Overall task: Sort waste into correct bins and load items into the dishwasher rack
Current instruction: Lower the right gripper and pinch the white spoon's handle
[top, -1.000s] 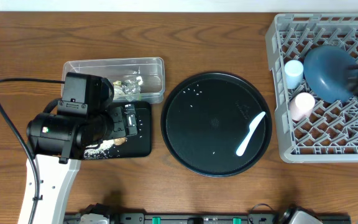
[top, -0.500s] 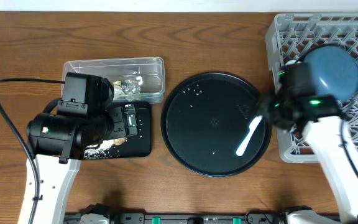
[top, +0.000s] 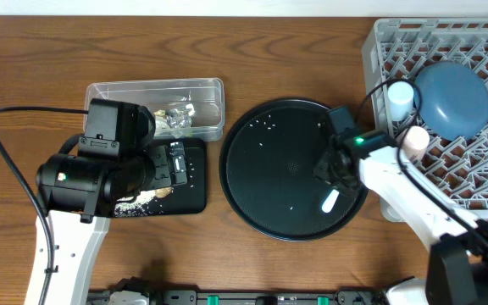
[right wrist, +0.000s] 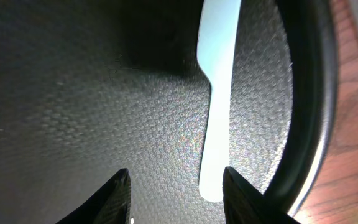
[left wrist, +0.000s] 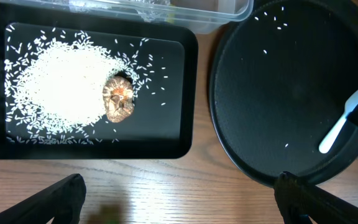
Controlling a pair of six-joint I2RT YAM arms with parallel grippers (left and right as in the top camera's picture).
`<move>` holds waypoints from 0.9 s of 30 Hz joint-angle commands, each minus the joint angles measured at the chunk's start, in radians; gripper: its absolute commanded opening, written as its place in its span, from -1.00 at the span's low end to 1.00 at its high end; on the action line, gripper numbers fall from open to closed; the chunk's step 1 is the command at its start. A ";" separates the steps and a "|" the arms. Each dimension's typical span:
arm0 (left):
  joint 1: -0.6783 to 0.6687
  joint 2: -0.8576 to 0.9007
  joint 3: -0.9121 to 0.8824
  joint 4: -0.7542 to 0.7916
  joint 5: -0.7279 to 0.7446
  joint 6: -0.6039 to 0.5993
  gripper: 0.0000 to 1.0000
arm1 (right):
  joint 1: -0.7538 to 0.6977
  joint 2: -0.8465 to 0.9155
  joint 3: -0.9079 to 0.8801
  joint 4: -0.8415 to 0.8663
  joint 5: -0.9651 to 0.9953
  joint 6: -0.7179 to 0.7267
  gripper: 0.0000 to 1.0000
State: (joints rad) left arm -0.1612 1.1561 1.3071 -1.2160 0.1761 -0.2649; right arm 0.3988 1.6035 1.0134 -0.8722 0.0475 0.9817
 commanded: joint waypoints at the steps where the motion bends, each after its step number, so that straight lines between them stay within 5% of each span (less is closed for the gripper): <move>1: -0.002 0.000 0.005 -0.003 -0.013 0.002 0.95 | 0.014 0.049 -0.005 -0.008 0.050 0.054 -0.14; 27: -0.002 0.000 0.005 -0.003 -0.013 0.002 0.96 | 0.013 0.117 -0.113 0.069 0.113 0.058 -0.23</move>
State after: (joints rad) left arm -0.1612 1.1561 1.3071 -1.2156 0.1757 -0.2649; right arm 0.4068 1.7119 0.9291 -0.8284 0.1307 1.0233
